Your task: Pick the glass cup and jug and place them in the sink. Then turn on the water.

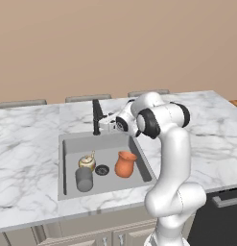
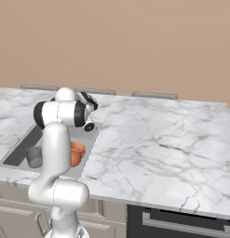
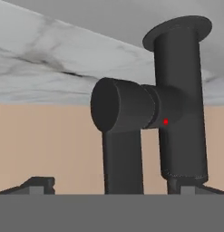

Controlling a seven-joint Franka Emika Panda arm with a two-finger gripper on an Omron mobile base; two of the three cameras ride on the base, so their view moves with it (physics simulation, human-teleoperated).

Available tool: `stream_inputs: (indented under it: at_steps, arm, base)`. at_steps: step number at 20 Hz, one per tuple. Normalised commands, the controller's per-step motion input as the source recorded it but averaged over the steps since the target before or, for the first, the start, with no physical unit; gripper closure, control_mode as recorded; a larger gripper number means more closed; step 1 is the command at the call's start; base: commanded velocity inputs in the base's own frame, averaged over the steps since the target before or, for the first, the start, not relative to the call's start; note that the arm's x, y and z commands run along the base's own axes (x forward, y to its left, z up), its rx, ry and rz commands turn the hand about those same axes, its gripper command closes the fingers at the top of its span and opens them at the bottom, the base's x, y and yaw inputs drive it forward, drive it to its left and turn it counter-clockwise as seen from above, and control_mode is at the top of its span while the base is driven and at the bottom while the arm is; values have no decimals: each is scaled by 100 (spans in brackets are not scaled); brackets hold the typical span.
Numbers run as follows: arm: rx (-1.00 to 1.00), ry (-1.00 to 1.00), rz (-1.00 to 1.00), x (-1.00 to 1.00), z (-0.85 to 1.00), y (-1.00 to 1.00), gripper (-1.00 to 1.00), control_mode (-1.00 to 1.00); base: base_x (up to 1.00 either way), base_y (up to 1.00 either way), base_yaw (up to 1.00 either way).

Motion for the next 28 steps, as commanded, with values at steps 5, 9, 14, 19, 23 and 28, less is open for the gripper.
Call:
stream_inputs:
  at_steps: [5,9,14,19,23,28]
  arm:
    - [3,0,0,28,-26,-15,-100,-100]
    - [3,0,0,22,-19,-10,-100,-100]
    - [1,0,0,34,0,12,-100,-100]
    - [10,7,-3,23,0,2,100,-100]
    - [21,20,-15,7,0,-19,100,-100]
    - [21,20,-19,0,-14,-51,100,-100]
  base:
    - [0,0,0]
    - [0,0,0]
    - [0,0,0]
    - [0,0,0]
    - [0,0,0]
    - [0,0,0]
